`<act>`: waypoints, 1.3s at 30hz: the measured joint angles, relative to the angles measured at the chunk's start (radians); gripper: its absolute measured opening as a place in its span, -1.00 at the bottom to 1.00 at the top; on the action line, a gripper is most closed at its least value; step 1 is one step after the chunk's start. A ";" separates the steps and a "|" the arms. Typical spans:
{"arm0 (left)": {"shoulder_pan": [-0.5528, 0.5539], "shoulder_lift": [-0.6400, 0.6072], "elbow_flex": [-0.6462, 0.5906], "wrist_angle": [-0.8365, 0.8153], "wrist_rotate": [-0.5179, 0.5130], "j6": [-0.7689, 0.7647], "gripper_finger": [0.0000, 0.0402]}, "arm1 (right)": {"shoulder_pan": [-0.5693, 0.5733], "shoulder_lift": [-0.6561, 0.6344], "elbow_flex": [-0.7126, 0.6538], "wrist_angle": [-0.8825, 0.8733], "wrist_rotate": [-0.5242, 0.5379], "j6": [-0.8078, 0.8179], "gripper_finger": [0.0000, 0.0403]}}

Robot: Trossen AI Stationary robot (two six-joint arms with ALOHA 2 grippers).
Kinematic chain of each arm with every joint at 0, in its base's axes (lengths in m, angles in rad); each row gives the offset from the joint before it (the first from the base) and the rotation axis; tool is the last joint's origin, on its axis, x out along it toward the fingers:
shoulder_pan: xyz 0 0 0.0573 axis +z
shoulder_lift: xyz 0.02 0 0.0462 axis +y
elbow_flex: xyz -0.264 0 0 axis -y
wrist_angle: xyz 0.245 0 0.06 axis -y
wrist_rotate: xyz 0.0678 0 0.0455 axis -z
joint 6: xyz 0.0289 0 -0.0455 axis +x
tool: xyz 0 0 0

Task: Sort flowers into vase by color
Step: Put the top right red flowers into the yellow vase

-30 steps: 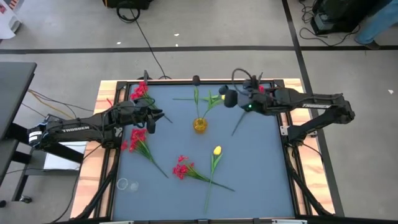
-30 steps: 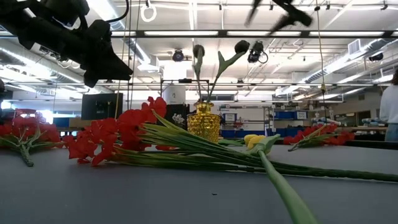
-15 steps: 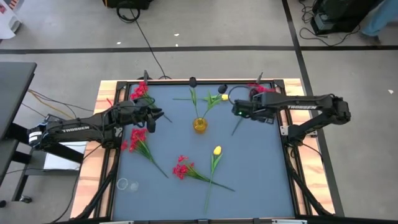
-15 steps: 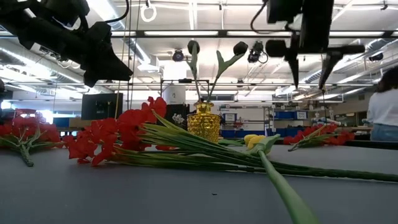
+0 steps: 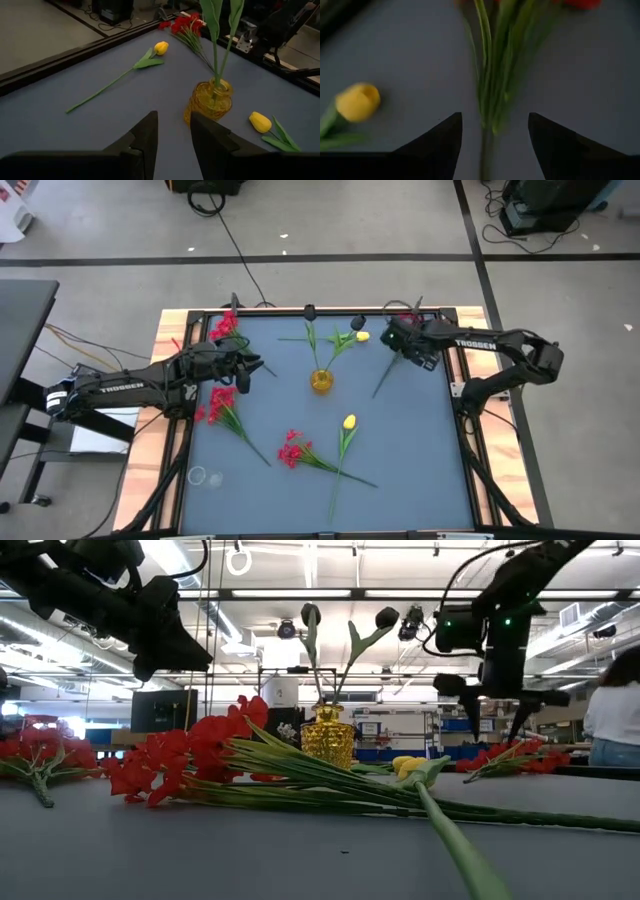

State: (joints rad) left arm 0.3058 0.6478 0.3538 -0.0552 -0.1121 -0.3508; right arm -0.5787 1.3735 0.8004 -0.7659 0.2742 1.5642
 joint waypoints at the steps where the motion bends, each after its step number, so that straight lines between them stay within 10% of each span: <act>1: 0.000 0.000 0.000 -0.001 0.000 0.000 -0.40 | -0.023 0.000 -0.004 0.019 0.000 -0.013 0.17; 18: 0.000 0.000 0.000 -0.017 0.000 -0.005 -0.40 | -0.164 0.204 -0.006 0.160 -0.148 -0.120 0.05; 24: 0.000 0.000 0.000 -0.022 0.000 -0.010 -0.40 | -0.154 0.219 -0.005 0.146 -0.138 -0.176 -0.50; 27: 0.000 0.000 0.000 -0.022 0.000 -0.005 -0.40 | -0.118 0.160 -0.008 0.182 -0.091 -0.225 -0.88; 39: 0.000 0.000 0.000 -0.023 0.009 -0.024 -0.40 | 0.220 -0.280 -0.006 0.227 0.289 -0.274 -0.93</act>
State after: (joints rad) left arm 0.3058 0.6479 0.3538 -0.0782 -0.1028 -0.3749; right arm -0.3582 1.0934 0.7940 -0.5393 0.5628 1.2904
